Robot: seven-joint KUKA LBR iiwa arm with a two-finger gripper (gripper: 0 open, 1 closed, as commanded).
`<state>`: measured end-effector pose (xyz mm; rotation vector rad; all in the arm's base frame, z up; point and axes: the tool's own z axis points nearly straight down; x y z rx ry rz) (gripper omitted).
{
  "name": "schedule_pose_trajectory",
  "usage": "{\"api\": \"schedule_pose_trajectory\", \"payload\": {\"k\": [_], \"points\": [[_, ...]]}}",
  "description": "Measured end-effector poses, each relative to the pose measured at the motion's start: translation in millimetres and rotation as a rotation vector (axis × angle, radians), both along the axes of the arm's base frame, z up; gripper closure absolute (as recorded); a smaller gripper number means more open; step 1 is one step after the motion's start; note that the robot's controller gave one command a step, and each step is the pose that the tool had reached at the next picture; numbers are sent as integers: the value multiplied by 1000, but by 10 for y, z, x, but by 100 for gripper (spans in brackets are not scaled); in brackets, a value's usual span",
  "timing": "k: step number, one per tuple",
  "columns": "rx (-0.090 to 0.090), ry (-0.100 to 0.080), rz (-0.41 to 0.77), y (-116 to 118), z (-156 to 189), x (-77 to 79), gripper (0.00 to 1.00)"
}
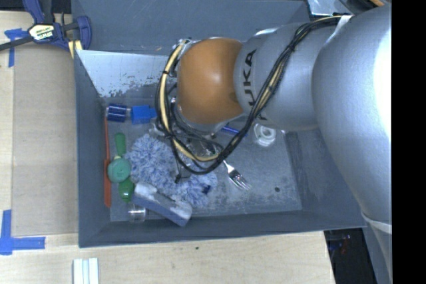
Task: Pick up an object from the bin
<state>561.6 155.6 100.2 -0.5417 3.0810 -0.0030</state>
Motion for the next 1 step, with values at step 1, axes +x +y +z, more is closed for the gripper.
{"api": "schedule_pose_trajectory", "payload": {"k": [1], "points": [[-2,-3,164,166,-286,-78,0]]}}
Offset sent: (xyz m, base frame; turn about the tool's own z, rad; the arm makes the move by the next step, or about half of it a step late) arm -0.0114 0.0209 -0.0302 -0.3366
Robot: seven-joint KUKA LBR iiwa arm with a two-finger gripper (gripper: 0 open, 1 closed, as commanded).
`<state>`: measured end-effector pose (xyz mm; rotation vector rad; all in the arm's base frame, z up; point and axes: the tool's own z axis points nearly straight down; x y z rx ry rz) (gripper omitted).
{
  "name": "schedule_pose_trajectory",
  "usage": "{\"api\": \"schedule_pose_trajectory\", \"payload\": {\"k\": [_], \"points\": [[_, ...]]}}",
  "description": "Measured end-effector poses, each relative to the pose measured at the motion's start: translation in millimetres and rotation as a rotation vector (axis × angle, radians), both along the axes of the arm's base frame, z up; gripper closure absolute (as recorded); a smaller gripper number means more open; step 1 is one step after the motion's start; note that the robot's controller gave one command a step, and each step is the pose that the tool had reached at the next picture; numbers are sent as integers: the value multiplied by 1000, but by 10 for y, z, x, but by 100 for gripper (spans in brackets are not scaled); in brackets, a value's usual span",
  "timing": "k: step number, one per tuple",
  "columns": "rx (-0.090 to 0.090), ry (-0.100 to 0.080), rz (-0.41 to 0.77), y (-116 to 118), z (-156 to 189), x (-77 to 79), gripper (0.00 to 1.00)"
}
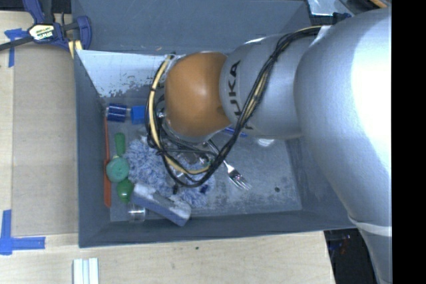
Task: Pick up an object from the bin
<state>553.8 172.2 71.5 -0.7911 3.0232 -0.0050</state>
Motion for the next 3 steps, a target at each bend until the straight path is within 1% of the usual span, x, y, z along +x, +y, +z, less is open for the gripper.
{"api": "schedule_pose_trajectory", "payload": {"k": [1,3], "points": [[1,-9,169,56,29,5,100],[3,-11,166,56,62,8,100]]}}
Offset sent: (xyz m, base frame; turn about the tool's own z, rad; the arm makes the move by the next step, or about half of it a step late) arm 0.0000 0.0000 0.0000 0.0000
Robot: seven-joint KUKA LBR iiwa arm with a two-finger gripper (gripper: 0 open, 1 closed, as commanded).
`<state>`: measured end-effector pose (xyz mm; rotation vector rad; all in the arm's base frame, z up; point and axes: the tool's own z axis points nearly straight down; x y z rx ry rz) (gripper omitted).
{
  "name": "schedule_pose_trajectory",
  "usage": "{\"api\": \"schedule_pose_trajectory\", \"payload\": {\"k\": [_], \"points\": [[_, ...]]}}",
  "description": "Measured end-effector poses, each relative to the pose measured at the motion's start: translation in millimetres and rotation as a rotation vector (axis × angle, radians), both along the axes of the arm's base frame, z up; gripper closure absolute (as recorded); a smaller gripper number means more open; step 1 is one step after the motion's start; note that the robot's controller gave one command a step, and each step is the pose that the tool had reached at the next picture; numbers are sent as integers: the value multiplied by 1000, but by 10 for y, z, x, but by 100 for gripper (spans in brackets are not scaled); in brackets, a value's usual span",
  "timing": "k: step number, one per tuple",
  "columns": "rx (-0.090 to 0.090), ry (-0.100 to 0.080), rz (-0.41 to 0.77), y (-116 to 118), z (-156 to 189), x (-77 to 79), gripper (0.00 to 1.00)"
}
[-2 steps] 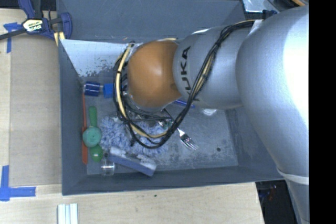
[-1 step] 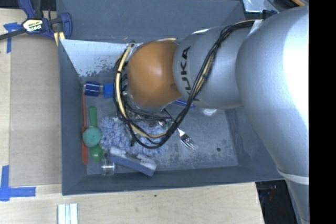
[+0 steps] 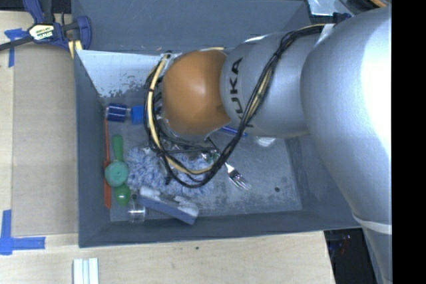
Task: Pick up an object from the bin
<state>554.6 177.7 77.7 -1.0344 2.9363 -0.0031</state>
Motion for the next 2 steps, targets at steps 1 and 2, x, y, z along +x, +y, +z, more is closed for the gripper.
{"api": "schedule_pose_trajectory", "payload": {"k": [1,2], "points": [[1,-2,-2,-1,37,3,100],[1,-3,-4,-3,173,2,100]]}}
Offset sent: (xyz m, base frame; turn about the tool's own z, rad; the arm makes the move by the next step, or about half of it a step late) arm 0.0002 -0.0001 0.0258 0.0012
